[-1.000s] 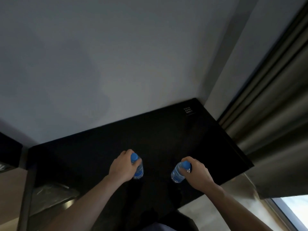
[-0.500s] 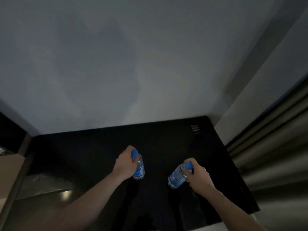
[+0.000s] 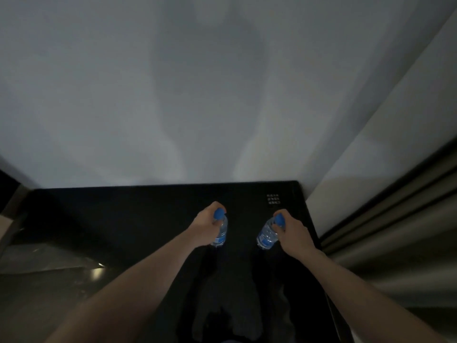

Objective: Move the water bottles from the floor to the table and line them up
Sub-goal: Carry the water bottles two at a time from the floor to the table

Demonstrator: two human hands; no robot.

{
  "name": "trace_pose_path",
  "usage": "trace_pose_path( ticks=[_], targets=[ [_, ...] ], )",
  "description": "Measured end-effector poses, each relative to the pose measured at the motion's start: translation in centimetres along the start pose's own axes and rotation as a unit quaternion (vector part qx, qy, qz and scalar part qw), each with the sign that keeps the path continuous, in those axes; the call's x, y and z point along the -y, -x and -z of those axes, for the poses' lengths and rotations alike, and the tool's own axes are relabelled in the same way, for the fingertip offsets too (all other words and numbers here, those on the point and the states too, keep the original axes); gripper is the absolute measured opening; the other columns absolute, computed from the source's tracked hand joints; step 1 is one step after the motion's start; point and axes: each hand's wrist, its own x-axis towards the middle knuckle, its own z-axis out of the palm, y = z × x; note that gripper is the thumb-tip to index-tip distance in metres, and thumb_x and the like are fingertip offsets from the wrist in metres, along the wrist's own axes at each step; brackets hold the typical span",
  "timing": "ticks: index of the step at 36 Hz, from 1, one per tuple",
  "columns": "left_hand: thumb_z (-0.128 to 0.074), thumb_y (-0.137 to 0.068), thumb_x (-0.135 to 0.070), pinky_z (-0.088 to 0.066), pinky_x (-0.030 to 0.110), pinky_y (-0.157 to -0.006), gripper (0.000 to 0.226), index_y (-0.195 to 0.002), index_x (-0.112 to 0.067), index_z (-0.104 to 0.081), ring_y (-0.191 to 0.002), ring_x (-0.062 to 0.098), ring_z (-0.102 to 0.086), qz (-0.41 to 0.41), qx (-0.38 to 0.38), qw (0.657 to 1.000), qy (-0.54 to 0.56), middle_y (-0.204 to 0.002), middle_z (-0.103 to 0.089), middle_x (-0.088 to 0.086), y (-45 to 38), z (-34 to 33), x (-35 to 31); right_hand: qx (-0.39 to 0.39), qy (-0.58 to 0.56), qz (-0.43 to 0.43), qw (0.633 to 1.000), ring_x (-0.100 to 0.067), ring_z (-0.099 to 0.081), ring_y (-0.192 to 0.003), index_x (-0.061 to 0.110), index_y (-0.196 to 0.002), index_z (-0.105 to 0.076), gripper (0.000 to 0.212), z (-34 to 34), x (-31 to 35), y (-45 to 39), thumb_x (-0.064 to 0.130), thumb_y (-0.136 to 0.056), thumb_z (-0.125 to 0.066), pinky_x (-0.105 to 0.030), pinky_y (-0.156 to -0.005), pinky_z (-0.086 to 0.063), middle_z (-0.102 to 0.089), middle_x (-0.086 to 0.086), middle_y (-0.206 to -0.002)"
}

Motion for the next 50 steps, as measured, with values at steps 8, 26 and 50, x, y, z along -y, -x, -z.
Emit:
trace_pose_path(
  ticks=[8, 26, 50],
  targets=[
    [-0.059, -0.095, -0.013, -0.057, 0.041, -0.091, 0.03, -0.118, -0.032, -0.052, -0.109, 0.017, -0.053, -0.006, -0.022, 0.997, -0.073, -0.121, -0.048, -0.006, -1.7, -2.0, -2.4, -0.004, 0.007, 0.004, 1.0, -0.012, -0.055, -0.082, 0.039, -0.108, -0.043, 0.014, 1.8, -2.7, -3.4, 0.03, -0.103, -0.052, -0.026, -0.062, -0.042, -0.058, 0.003, -0.103],
    [-0.067, -0.094, -0.017, -0.052, 0.035, -0.094, 0.038, -0.131, -0.024, -0.059, -0.114, 0.02, -0.058, -0.042, -0.026, 0.974, -0.222, -0.128, -0.057, 0.0, -5.0, -2.7, -6.9, 0.007, -0.052, 0.015, 0.999, -0.011, -0.058, -0.084, 0.031, -0.119, -0.05, 0.021, 1.8, -3.7, -4.3, 0.028, -0.1, -0.059, -0.022, -0.061, -0.044, -0.059, 0.002, -0.105],
    [-0.063, -0.096, -0.014, -0.051, 0.037, -0.091, 0.043, -0.137, -0.024, -0.055, -0.113, 0.025, -0.06, -0.113, 0.002, 0.946, -0.305, -0.129, -0.062, 0.005, -6.6, -5.2, -9.6, -0.029, -0.068, -0.005, 0.997, -0.022, -0.063, -0.088, 0.026, -0.114, -0.049, 0.015, 2.8, -2.8, -4.4, 0.022, -0.101, -0.056, -0.037, -0.077, -0.054, -0.063, -0.004, -0.104]
  ],
)
